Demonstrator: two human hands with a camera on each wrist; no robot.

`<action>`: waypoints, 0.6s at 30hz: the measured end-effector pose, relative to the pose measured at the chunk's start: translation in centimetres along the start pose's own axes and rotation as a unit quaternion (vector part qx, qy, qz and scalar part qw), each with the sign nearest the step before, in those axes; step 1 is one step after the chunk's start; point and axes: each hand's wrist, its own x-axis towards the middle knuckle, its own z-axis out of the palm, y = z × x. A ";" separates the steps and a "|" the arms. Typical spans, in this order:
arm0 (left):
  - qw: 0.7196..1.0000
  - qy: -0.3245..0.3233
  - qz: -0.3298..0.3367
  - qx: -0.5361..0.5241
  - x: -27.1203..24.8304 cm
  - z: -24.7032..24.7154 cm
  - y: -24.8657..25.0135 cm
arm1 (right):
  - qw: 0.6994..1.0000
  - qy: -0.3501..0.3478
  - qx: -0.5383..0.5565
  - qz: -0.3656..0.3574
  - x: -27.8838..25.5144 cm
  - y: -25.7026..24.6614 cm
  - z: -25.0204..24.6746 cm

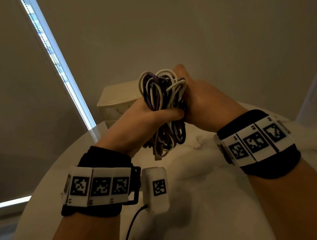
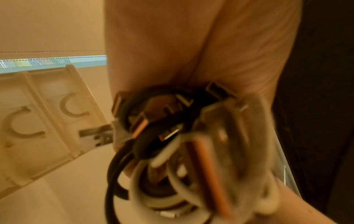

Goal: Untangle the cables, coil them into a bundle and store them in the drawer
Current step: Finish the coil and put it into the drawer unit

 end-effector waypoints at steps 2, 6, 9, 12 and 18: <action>1.000 0.004 -0.007 0.011 0.1 0.0 0.0 | 1.000 -0.002 -0.003 0.008 -0.1 0.0 -0.2; 0.997 0.009 -0.018 0.071 0.0 -0.8 -0.4 | 0.999 -0.041 -0.003 0.015 -0.1 0.0 -0.8; 0.996 0.014 -0.040 0.080 -0.2 -1.4 -0.7 | 0.998 -0.057 -0.017 0.007 -0.1 -0.1 -0.9; 0.995 0.014 -0.049 0.081 -0.1 -1.3 -0.7 | 0.996 -0.056 -0.057 0.028 -0.1 -0.3 -0.7; 0.996 0.014 -0.027 0.085 0.1 -1.2 -0.7 | 0.994 -0.004 -0.095 0.058 -0.2 -1.2 0.0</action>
